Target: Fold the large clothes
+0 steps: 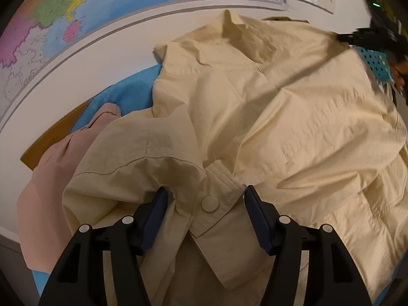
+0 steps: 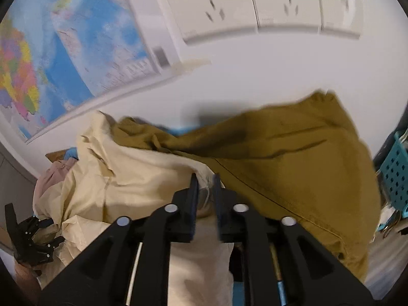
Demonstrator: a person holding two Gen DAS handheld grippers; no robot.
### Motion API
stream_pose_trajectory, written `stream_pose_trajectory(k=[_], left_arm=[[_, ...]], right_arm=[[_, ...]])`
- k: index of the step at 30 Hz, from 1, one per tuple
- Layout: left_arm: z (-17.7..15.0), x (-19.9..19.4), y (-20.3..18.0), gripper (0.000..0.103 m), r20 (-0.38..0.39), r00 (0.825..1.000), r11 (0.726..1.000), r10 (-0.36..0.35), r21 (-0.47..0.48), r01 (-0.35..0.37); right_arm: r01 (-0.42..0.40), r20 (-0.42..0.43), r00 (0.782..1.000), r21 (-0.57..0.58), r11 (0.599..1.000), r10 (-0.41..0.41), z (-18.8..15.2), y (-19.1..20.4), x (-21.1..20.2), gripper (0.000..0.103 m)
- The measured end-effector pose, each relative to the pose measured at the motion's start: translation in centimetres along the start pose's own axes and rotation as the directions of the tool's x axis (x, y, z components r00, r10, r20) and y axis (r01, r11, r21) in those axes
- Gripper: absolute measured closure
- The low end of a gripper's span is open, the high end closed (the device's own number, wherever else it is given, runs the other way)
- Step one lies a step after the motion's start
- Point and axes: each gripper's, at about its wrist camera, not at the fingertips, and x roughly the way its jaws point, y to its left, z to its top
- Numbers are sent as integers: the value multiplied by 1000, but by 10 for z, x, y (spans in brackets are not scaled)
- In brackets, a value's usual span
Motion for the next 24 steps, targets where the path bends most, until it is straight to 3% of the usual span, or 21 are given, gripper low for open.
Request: stream_pose_trajectory(k=[2, 4, 7, 11, 13, 17, 18, 21, 24], left_arm=[[2, 0, 2, 42, 6, 1000, 1000, -3, -17, 3], [3, -3, 1, 42, 11, 1000, 1000, -1, -26, 1], [9, -6, 0, 42, 18, 1000, 999, 22, -24, -21], [19, -8, 3, 41, 31, 998, 998, 53, -47, -51], [21, -27, 6, 42, 75, 995, 997, 60, -51, -57], [13, -78, 25, 21, 192, 979, 996, 70, -68, -58], [8, -90, 29, 21, 203, 975, 995, 88, -69, -75], [-14, -111, 44, 21, 186, 975, 992, 119, -52, -111], [-43, -110, 57, 19, 114, 982, 988, 153, -27, -150]], right_arm=[[-31, 69, 997, -77, 997, 36, -9, 23, -27, 61], [-89, 86, 991, -153, 984, 103, -23, 52, -43, 60], [-222, -15, 974, -296, 929, 228, -52, 105, -39, 58], [-327, -188, 944, -421, 846, 272, -91, 175, 9, 58], [-363, -261, 926, -426, 829, 271, -103, 193, 38, 58], [-372, -356, 905, -397, 839, 233, -116, 213, 89, 58], [-359, -351, 910, -404, 841, 220, -116, 216, 95, 60], [-359, -335, 911, -364, 860, 239, -111, 218, 100, 58], [-411, -300, 899, -317, 855, 320, -104, 221, 82, 56]])
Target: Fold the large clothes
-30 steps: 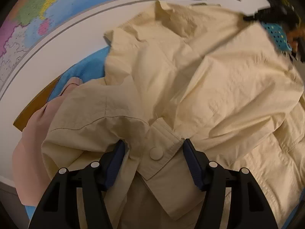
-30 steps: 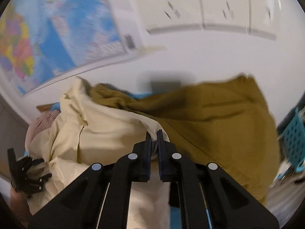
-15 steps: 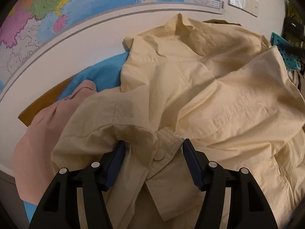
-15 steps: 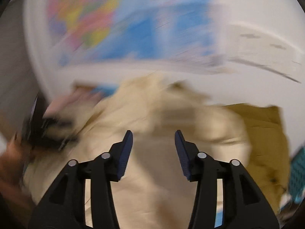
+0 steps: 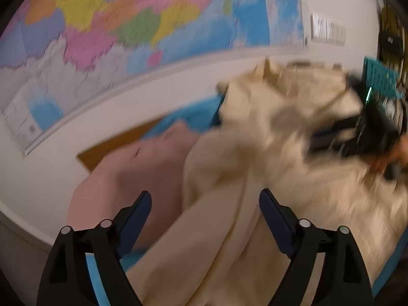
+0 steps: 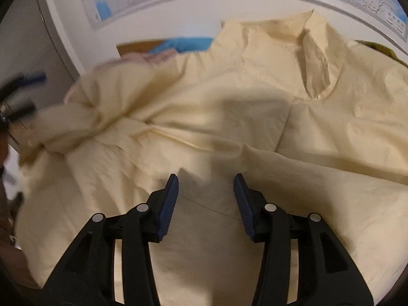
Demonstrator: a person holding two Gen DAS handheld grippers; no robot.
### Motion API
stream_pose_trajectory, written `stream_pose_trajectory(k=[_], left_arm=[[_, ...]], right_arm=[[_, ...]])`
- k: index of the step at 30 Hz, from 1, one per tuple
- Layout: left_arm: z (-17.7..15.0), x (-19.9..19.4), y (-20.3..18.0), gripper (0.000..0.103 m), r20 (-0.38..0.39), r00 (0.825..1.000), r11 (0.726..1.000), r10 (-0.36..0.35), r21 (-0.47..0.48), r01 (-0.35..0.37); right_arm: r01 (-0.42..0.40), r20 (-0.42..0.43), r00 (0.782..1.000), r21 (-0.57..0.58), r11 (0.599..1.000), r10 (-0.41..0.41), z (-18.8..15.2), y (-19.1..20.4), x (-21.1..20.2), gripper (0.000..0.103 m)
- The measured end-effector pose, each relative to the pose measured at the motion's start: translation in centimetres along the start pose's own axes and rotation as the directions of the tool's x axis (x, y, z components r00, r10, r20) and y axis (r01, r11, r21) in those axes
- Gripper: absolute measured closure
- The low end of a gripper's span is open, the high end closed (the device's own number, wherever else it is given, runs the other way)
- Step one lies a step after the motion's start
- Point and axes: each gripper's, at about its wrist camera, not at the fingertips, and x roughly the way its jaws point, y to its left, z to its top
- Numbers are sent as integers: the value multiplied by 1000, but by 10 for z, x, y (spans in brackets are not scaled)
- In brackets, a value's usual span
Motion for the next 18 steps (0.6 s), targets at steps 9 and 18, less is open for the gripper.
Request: stream_pose_trajectory(k=[9, 18], left_arm=[[-52, 17, 22, 56, -145, 988, 998, 56, 46, -50], [-35, -33, 89, 96, -38, 998, 972, -44, -232, 34]], right_arm=[[-200, -20, 980, -119, 973, 199, -2, 67, -5, 42], [-341, 38, 938, -63, 938, 343, 34, 86, 4, 43]])
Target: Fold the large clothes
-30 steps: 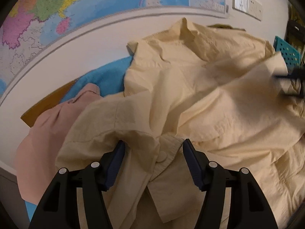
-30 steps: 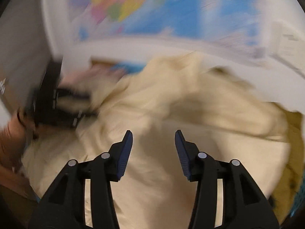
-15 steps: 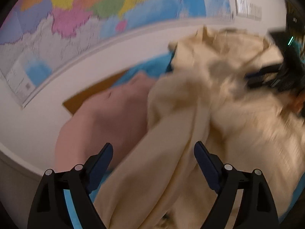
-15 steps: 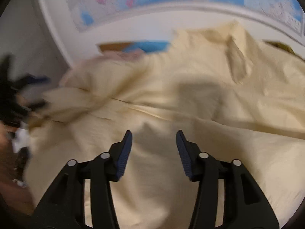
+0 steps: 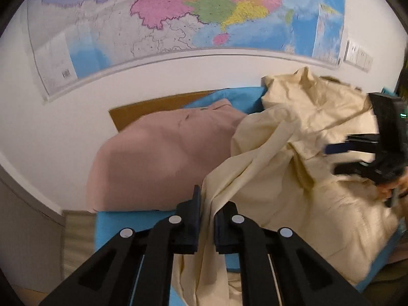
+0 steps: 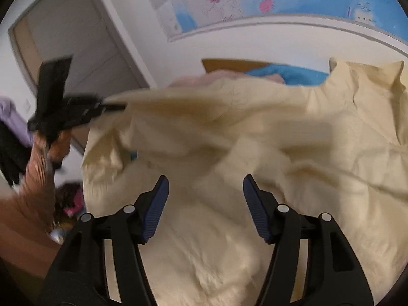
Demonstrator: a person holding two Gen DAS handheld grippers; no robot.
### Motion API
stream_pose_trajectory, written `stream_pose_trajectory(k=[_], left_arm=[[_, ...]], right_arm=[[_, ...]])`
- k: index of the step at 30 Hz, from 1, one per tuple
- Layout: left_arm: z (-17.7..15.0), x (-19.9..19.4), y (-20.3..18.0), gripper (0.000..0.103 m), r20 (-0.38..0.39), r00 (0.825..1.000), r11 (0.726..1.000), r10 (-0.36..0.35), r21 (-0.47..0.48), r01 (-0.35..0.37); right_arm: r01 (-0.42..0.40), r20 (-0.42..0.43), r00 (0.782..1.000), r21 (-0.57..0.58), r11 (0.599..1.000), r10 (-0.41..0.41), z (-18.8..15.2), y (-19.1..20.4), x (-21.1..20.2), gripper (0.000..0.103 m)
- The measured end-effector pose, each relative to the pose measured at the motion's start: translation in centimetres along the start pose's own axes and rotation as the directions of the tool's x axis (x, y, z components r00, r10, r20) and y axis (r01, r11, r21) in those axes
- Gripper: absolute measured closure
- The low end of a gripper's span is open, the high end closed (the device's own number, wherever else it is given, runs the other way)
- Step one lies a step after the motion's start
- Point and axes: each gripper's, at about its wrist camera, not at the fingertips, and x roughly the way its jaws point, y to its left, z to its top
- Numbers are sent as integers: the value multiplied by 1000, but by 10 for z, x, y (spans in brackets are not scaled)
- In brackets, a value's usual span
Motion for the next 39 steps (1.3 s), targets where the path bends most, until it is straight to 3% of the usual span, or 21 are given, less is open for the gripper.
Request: stream_pose_trajectory(k=[3, 6, 8, 9, 10, 11, 13, 15, 17, 19, 21, 24, 26, 29, 31, 34, 35, 36, 37, 39], left_arm=[[-8, 8, -3, 93, -38, 998, 998, 59, 2, -59], [-20, 13, -3, 84, -59, 997, 998, 55, -2, -55], [-27, 9, -3, 72, -60, 997, 999, 47, 10, -47], [-31, 7, -3, 65, -60, 997, 999, 38, 24, -36], [-36, 3, -6, 52, -57, 998, 998, 35, 50, -32], [-40, 2, -8, 48, -57, 998, 997, 39, 69, -35], [-47, 1, -12, 48, -74, 996, 993, 45, 115, -36], [-53, 6, -15, 54, -100, 993, 988, 65, 145, -50], [-55, 14, -14, 79, -121, 986, 981, 115, 167, -94], [-53, 18, -8, 84, -136, 983, 985, 120, 142, -100], [-46, 15, 8, 84, -125, 990, 996, 63, 66, -55], [-38, 11, 26, 81, -108, 994, 1000, 5, -29, -8], [-34, 13, 33, 81, -106, 994, 997, -23, -70, 16], [-31, 17, 38, 81, -112, 993, 994, -42, -107, 30], [-31, 17, 38, 81, -121, 992, 993, -32, -115, 18], [-30, 15, 37, 81, -127, 991, 992, -34, -127, 18], [-29, 16, 37, 81, -132, 991, 991, -35, -132, 18], [-28, 16, 37, 81, -136, 990, 991, -37, -134, 19], [-27, 16, 36, 81, -138, 990, 991, -38, -133, 19], [-23, 14, 36, 81, -130, 991, 992, -34, -127, 18]], right_arm=[[7, -13, 1000, 36, 999, -7, 24, -5, 22, 43], [3, -47, 999, 92, 996, 2, 46, -13, 45, 44], [-14, -58, 998, 124, 992, 22, 57, -17, 57, 54], [-23, -56, 998, 129, 991, 30, 63, -17, 61, 69], [-16, -48, 999, 137, 990, 22, 71, -18, 64, 72], [-19, -34, 999, 149, 989, 25, 78, -19, 65, 75], [-35, 11, 999, 168, 985, 34, 94, -21, 60, 83], [-21, 52, 999, 187, 982, 11, 107, -25, 58, 83], [-31, 32, 999, 227, 973, 24, 109, -30, 62, 83], [-27, 31, 999, 186, 982, 21, 103, -20, 55, 82], [-31, 40, 999, 111, 993, 27, 92, -1, 44, 72], [-153, -12, 988, -29, 988, 153, 55, 48, 36, 61], [-203, -84, 977, -121, 972, 194, 32, 82, 40, 35], [-302, -194, 945, -220, 927, 262, -3, 136, 58, 32], [-355, -250, 922, -243, 902, 296, -18, 163, 75, 21], [-317, -293, 929, -320, 893, 225, -37, 195, 102, 19], [-272, -288, 942, -352, 896, 172, -41, 201, 110, 26], [-241, -278, 950, -368, 898, 141, -43, 204, 115, 52], [-219, -284, 952, -361, 907, 117, -43, 205, 121, 59], [-251, -288, 943, -294, 922, 165, -37, 200, 114, 87]])
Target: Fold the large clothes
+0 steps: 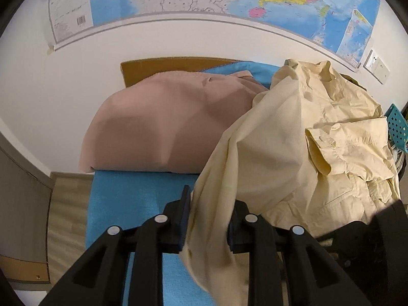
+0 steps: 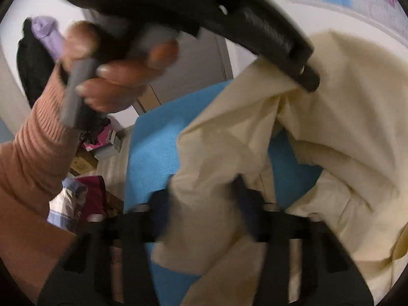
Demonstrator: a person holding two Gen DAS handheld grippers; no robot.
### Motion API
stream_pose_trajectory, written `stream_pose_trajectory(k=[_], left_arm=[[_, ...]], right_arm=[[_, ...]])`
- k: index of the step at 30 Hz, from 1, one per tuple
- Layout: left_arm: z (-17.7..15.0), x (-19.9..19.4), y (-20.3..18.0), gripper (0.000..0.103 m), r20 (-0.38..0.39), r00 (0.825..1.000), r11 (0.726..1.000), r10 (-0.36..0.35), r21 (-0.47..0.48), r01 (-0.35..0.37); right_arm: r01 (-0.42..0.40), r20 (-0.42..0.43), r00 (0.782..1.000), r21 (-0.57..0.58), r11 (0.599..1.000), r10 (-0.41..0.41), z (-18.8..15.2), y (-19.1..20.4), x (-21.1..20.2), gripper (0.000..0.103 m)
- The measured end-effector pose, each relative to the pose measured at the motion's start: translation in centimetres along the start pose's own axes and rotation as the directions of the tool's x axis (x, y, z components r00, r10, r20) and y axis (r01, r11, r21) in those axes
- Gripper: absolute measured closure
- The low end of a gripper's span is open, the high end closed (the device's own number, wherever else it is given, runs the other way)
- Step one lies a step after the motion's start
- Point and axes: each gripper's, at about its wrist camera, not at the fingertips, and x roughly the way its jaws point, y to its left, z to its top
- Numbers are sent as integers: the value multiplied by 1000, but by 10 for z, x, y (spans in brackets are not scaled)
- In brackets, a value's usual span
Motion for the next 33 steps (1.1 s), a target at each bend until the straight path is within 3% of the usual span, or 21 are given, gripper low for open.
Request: stream_pose_trajectory(k=[3, 5, 7, 10, 13, 15, 18, 20, 22, 23, 26, 28, 30, 33], left_arm=[[10, -25, 3, 70, 73, 995, 997, -67, -25, 69], [17, -61, 7, 39, 209, 965, 984, -161, -42, 173], [20, -95, 9, 24, 345, 915, 971, -208, -40, 236], [20, -112, -10, 24, 412, 899, 986, -149, -2, 164], [17, -100, -33, 24, 384, 914, 991, -131, 52, 121], [13, -81, -50, 24, 341, 926, 986, -162, 91, 139], [5, -43, -75, 24, 260, 949, 979, -176, 147, 141], [-4, -11, -95, 24, 178, 963, 968, -201, 189, 167], [-11, 16, -112, 24, 128, 983, 969, -135, 226, 104], [-13, 26, -116, 24, 106, 988, 969, -113, 232, 86], [-16, 55, -118, 24, 28, 995, 973, -97, 213, 89], [-17, 64, -114, 24, 4, 995, 976, -102, 192, 99], [-20, 68, -113, 24, 3, 994, 978, -105, 180, 103], [-23, 67, -114, 24, 13, 993, 977, -118, 182, 114]], right_arm=[[-107, 91, 990, 36, 994, 104, 11, -6, -53, 91], [-140, 187, 974, 56, 989, 127, 20, -16, -109, 91], [-113, 286, 954, 71, 991, 88, 21, -29, -178, 91], [-42, 356, 935, 135, 990, -9, 10, -52, -258, 92], [108, 362, 913, 227, 968, -186, -16, -79, -317, 92], [204, 330, 895, 297, 933, -301, -40, -97, -345, 92], [346, 186, 864, 459, 819, -469, -102, -137, -362, 92], [401, 73, 853, 541, 739, -517, -142, -169, -354, 92], [407, -18, 866, 607, 683, -500, -183, -203, -345, 91], [418, -51, 866, 623, 662, -498, -192, -209, -337, 86], [393, -86, 871, 713, 581, -484, -215, -224, -332, 56], [412, -42, 845, 687, 598, -533, -197, -216, -345, 45], [389, 57, 837, 637, 665, -544, -175, -194, -353, 25], [349, 163, 857, 515, 783, -489, -121, -173, -338, 24]])
